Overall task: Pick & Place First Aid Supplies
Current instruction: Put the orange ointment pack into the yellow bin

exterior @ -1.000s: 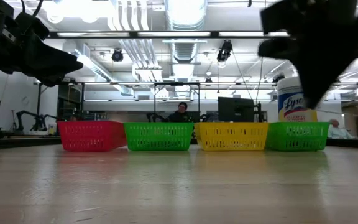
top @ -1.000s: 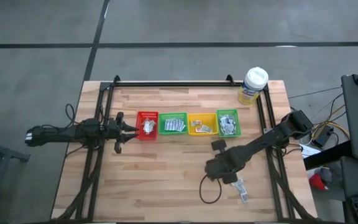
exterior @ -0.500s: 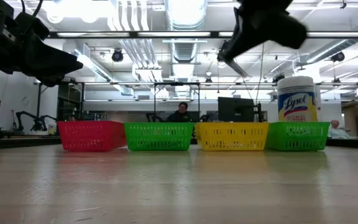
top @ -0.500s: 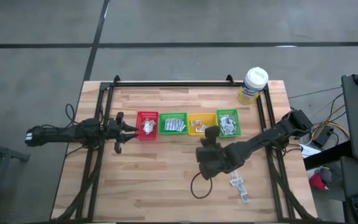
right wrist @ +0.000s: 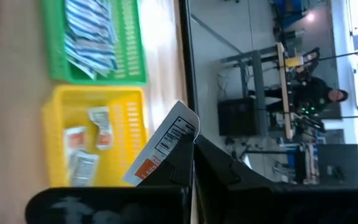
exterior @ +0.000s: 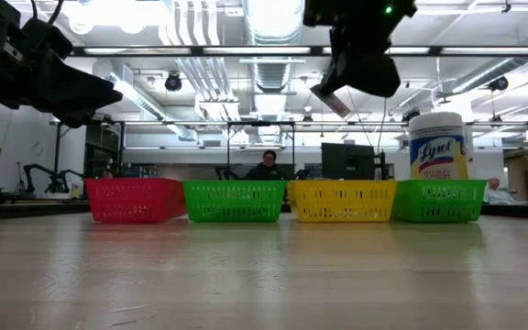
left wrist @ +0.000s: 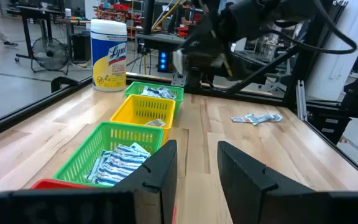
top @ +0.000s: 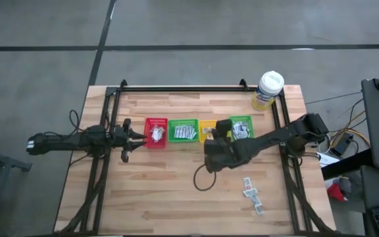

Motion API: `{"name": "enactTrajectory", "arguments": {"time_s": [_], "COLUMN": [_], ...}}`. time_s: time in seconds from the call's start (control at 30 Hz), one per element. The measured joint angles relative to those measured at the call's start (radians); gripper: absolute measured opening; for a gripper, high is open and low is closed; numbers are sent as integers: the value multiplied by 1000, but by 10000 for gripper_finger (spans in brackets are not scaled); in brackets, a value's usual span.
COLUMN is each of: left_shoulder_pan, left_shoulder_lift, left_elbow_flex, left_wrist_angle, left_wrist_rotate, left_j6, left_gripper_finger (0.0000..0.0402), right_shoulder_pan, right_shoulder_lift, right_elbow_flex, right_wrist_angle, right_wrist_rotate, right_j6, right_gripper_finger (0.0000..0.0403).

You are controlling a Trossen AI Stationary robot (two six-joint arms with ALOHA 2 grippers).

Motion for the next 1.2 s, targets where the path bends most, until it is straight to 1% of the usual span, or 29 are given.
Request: {"name": "enactTrajectory", "arguments": {"time_s": [0.17, 0.27, 0.4, 0.6, 0.9, 1.1, 1.2], "left_shoulder_pan": [0, 0, 0, 0, 0, 0, 0], "left_shoulder_lift": [0, 0, 0, 0, 0, 0, 0], "left_elbow_flex": [0, 0, 0, 0, 0, 0, 0], "left_wrist_angle": [0, 0, 0, 0, 0, 0, 0], "left_wrist_rotate": [0, 0, 0, 0, 0, 0, 0], "left_j6": [0, 0, 0, 2, 2, 3, 3], "left_gripper_finger": [113, 113, 113, 113, 113, 113, 113], "right_shoulder_pan": [-67, -107, -156, -216, -276, -324, -347], "right_shoulder_lift": [0, 0, 0, 0, 0, 0, 0], "right_elbow_flex": [0, 0, 0, 0, -1, -1, -1], "right_wrist_angle": [6, 25, 60, 87, 118, 122, 123], "right_wrist_rotate": [-6, -41, -141, -322, -436, -615, -643], "right_j6": [-123, -203, -303, -443, -657, -785, -791], "right_gripper_finger": [8, 8, 8, 8, 8, 8, 8]}}
